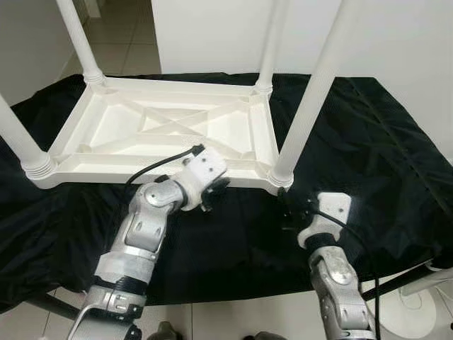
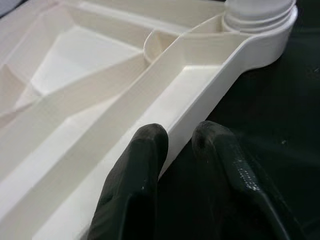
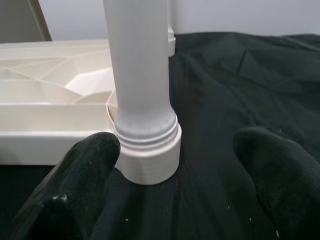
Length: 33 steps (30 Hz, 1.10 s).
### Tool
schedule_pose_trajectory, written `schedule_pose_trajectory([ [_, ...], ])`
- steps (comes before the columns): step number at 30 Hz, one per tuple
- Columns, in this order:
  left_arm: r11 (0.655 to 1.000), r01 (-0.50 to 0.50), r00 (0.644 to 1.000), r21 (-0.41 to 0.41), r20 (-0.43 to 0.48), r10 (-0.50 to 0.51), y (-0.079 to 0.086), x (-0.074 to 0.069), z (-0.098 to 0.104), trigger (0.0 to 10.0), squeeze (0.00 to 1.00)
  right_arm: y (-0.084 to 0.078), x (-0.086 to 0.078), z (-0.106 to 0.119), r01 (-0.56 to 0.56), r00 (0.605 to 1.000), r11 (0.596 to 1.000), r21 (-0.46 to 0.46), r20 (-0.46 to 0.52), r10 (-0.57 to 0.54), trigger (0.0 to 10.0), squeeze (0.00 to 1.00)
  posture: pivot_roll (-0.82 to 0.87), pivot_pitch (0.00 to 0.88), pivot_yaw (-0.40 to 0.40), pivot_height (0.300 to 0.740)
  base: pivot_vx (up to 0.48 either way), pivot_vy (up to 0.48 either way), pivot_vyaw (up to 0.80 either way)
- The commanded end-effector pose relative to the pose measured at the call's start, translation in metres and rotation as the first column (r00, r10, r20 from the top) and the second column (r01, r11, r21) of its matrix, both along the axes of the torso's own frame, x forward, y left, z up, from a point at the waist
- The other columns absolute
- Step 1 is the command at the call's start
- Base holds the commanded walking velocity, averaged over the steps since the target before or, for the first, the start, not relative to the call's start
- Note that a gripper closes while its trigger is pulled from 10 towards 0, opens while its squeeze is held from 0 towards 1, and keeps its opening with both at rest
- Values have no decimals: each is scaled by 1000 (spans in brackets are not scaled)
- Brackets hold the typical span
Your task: Building children table
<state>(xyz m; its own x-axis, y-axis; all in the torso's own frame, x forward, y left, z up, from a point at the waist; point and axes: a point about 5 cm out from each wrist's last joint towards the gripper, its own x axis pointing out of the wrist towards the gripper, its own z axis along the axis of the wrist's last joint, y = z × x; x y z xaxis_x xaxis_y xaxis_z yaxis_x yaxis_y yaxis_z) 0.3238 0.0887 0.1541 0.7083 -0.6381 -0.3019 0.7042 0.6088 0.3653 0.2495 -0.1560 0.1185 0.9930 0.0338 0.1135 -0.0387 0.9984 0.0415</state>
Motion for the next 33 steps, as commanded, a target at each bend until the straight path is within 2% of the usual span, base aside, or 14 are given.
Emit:
schedule_pose_trajectory([
  [1,932,-362,918,-36,158,363,16,16,5,10000,0,-3,-2,0,4,1000,1000,4,6,-4,10000,0,-82,6,8,740,0,0,0],
  [8,917,-398,905,-23,152,397,26,27,7,10000,0,-1,-2,2,-13,1000,1000,8,13,13,10000,0,-86,0,12,740,0,0,0],
  [13,915,-404,897,-2,193,397,36,32,13,10000,0,2,2,1,-34,999,999,-1,9,34,10000,0,-84,0,17,740,0,0,0],
  [18,917,-397,901,-34,175,397,45,35,16,10000,0,3,6,2,-50,999,999,-16,14,50,10000,0,-83,0,18,740,0,0,0],
  [19,920,-388,907,-51,158,391,47,35,17,10000,271,2,7,2,-52,999,998,-19,14,53,10000,0,-83,0,18,740,0,0,0],
  [21,923,-381,911,-63,145,386,48,35,17,10000,271,2,7,2,-53,998,998,-21,13,53,10000,0,-83,0,18,740,0,0,0],
  [22,932,-355,924,-77,125,362,49,34,17,10000,1000,1,8,2,-52,999,998,-24,12,53,10000,0,-80,0,18,740,0,0,0],
  [26,945,-318,939,-81,111,326,50,31,15,10000,1000,-1,8,1,-52,999,998,-33,10,53,10000,0,-80,0,20,740,0,0,0],
  [29,944,-322,937,-70,117,328,52,31,14,10000,1000,-1,9,1,-57,998,997,-48,9,57,10000,0,-81,0,21,740,0,0,0],
  [30,952,-300,943,-60,135,305,52,29,14,10000,859,-1,9,0,-59,998,997,-54,8,60,10000,0,-83,0,24,740,0,0,0],
  [31,956,-287,946,-50,141,292,53,29,14,10000,0,-1,9,0,-62,998,996,-57,5,63,10000,0,-83,0,24,740,0,0,0],
  [33,960,-277,950,-32,143,279,55,28,12,10000,0,-1,9,-1,-64,998,996,-58,3,64,10000,0,-83,0,24,740,0,0,0],
])
